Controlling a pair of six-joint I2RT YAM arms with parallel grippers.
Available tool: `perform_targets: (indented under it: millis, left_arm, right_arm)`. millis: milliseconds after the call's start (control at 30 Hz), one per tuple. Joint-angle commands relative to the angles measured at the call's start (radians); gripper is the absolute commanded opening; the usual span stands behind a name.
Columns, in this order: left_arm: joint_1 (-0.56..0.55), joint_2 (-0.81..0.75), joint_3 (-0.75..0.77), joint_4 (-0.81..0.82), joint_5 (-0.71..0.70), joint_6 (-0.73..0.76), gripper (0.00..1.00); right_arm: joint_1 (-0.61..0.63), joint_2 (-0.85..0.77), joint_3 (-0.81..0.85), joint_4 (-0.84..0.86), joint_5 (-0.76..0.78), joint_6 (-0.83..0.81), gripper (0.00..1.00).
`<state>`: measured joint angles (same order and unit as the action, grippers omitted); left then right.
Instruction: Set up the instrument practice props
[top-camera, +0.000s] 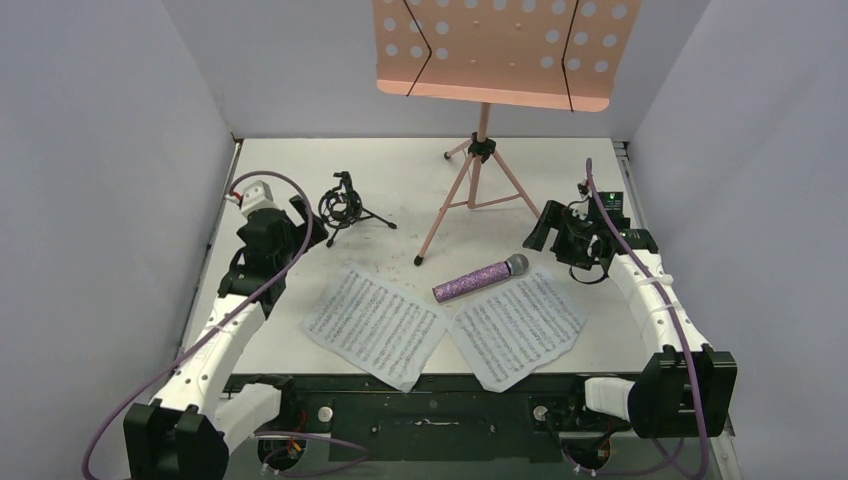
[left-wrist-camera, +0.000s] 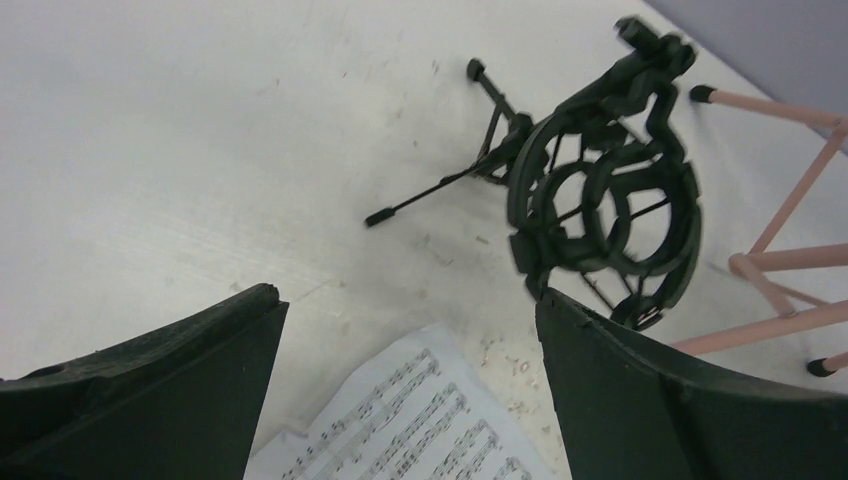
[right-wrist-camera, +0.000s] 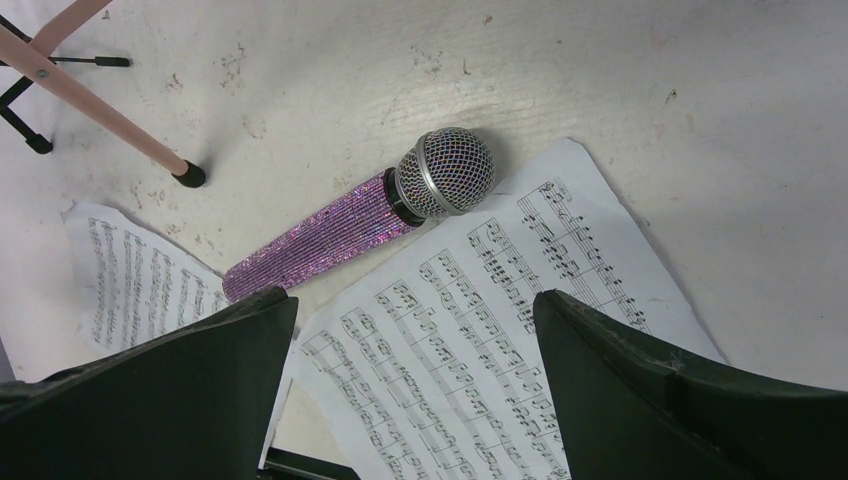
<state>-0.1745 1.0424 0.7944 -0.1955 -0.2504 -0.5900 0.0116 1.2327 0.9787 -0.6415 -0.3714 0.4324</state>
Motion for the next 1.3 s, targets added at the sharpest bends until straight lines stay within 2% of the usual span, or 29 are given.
perform_targets:
  millis: [0, 133, 267, 600, 633, 733, 933, 1167, 1267]
  left_arm:
    - [0.006, -0.133, -0.09, -0.098, -0.018, -0.023, 0.96]
    - [0.007, -0.226, -0.154, -0.162, -0.058, -0.08, 0.97]
    - [0.009, -0.29, -0.213, -0.147, -0.027, -0.089, 0.96]
    - [0.009, -0.293, -0.333, 0.019, 0.206, 0.125, 1.0]
    - [0.009, -0.288, -0.346, 0.044, 0.239, 0.154, 0.94]
    - [0.012, -0.247, -0.356, 0.103, 0.317, 0.176, 0.85]
    - [0.013, -0.112, -0.308, 0.131, 0.404, 0.204, 0.78]
    - [0.013, 0.001, -0.309, 0.252, 0.399, 0.193, 0.75]
    - [0.013, 0.055, -0.299, 0.266, 0.404, 0.2, 0.86]
  right_arm:
    - [-0.007, 0.006, -0.01, 0.025, 0.004, 0.008, 0.92]
    - [-0.005, 0.01, -0.015, 0.032, -0.007, 0.017, 0.92]
    - [-0.005, 0.008, -0.017, 0.033, -0.009, 0.016, 0.92]
    - [-0.005, -0.002, -0.026, 0.031, -0.012, 0.015, 0.92]
    - [-0.005, -0.003, -0.026, 0.031, -0.013, 0.016, 0.92]
    - [-0.004, -0.001, -0.026, 0.033, -0.017, 0.017, 0.92]
    - [-0.005, -0.004, -0.026, 0.037, -0.023, 0.02, 0.92]
    - [-0.005, -0.015, -0.034, 0.032, -0.024, 0.02, 0.91]
    - [-0.004, -0.014, -0.032, 0.035, -0.027, 0.019, 0.91]
